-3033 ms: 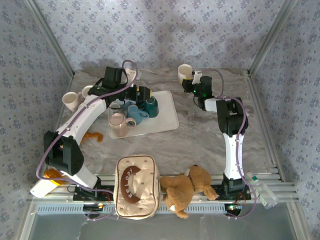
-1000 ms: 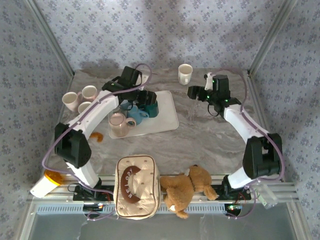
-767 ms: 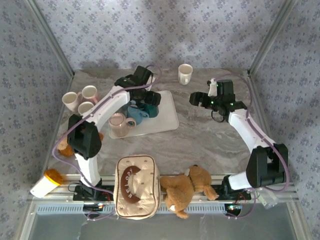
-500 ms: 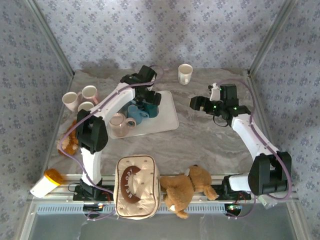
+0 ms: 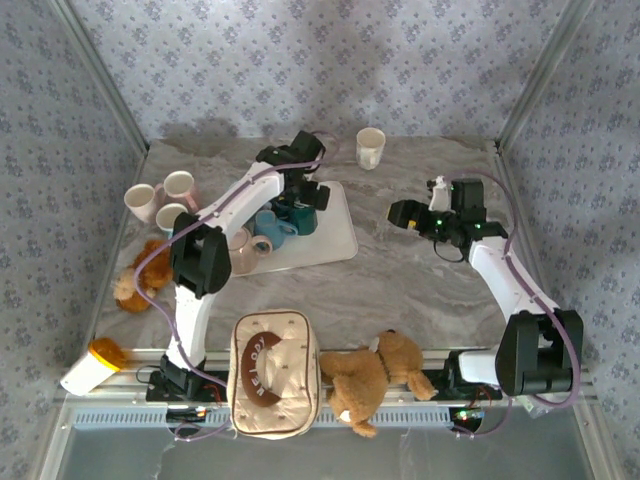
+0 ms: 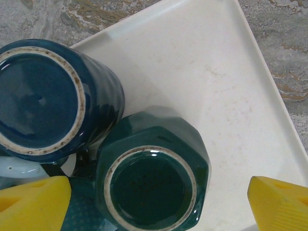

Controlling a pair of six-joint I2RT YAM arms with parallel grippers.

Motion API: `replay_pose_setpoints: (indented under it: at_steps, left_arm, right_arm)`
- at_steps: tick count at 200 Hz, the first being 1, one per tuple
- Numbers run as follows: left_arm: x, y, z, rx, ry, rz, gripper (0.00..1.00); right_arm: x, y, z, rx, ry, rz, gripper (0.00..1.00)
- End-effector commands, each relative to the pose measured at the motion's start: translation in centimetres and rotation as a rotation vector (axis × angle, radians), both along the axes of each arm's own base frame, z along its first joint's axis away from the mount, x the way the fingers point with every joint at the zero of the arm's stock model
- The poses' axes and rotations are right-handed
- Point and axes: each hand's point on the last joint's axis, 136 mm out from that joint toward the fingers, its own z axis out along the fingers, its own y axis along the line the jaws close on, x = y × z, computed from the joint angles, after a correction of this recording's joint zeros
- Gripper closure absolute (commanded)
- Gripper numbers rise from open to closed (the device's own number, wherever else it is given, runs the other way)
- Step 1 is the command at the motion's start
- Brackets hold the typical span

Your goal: Turn the mug right side up

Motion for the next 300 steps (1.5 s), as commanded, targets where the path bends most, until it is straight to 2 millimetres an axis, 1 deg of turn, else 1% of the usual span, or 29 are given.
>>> replay_pose_setpoints:
  at_steps: [1, 29, 62, 99, 114, 145, 164, 191, 228, 253, 257, 260, 262, 267, 281, 297, 300]
  left_arm:
    - [-0.4, 0.1, -0.7, 0.041, 0.028, 0.017, 0.06]
    - [-0.2, 0.1, -1.7, 0.070, 0.035, 0.019, 0.08]
    - [-0.1, 0.3, -2.3, 0.103, 0.040, 0.024, 0.10]
    - [-0.1, 0.4, -3.7, 0.138, 0.054, 0.015, 0.12]
    - [-0.2, 0.3, -4.2, 0.143, 0.057, 0.011, 0.15]
    - [-0.3, -0.1, -4.3, 0.136, 0.051, 0.006, 0.23]
    - [-0.5, -0.2, -3.8, 0.131, 0.050, 0.004, 0.26]
    - [-0.8, -0.4, -2.0, 0.093, 0.031, 0.001, 0.31]
    - [-1.6, -1.4, 2.2, -0.039, 0.002, -0.021, 0.32]
    - [-2.4, -2.0, 4.5, -0.192, 0.002, -0.014, 0.32]
    - [-2.6, -2.1, 4.9, -0.222, 0.002, -0.013, 0.32]
    - [-2.5, -2.3, 5.6, -0.253, -0.008, -0.014, 0.32]
    - [-2.8, -2.3, 5.2, -0.259, 0.003, -0.014, 0.33]
    - [-3.0, -2.4, 5.5, -0.293, 0.006, -0.012, 0.33]
    - [-3.4, -2.8, 6.7, -0.397, 0.010, -0.012, 0.34]
    - [-4.0, -3.6, 8.3, -0.513, 0.004, -0.042, 0.35]
    - [-3.9, -3.9, 8.7, -0.539, -0.012, -0.051, 0.34]
  right_arm:
    - [-0.2, 0.0, 1.0, 0.043, -0.024, 0.010, 0.13]
    - [-0.3, 0.0, 1.4, 0.050, -0.035, 0.012, 0.13]
    - [-0.4, 0.0, 1.8, 0.061, -0.039, 0.010, 0.13]
    - [-0.8, 0.0, 2.6, 0.068, -0.066, 0.016, 0.13]
    - [-1.1, 0.0, 2.6, 0.067, -0.066, 0.013, 0.13]
    - [-1.7, -0.2, 2.5, 0.061, -0.060, 0.010, 0.13]
    - [-2.0, -0.4, 2.2, 0.055, -0.049, 0.009, 0.13]
    - [-2.1, -0.7, 2.1, 0.057, -0.038, -0.004, 0.13]
    - [-1.9, -0.7, 2.6, 0.084, -0.034, -0.026, 0.14]
    - [-2.4, -0.6, 3.2, 0.103, -0.038, -0.039, 0.15]
    - [-2.5, -0.6, 3.3, 0.106, -0.044, -0.038, 0.15]
    - [-2.6, -0.6, 3.5, 0.109, -0.049, -0.037, 0.15]
    - [-2.6, -0.6, 3.5, 0.110, -0.053, -0.036, 0.15]
    - [-2.8, -0.6, 3.7, 0.114, -0.061, -0.035, 0.15]
    - [-3.2, -0.5, 4.3, 0.129, -0.081, -0.034, 0.15]
    - [-3.7, -0.4, 4.8, 0.147, -0.090, -0.031, 0.15]
    - [-3.8, -0.4, 4.9, 0.151, -0.092, -0.031, 0.15]
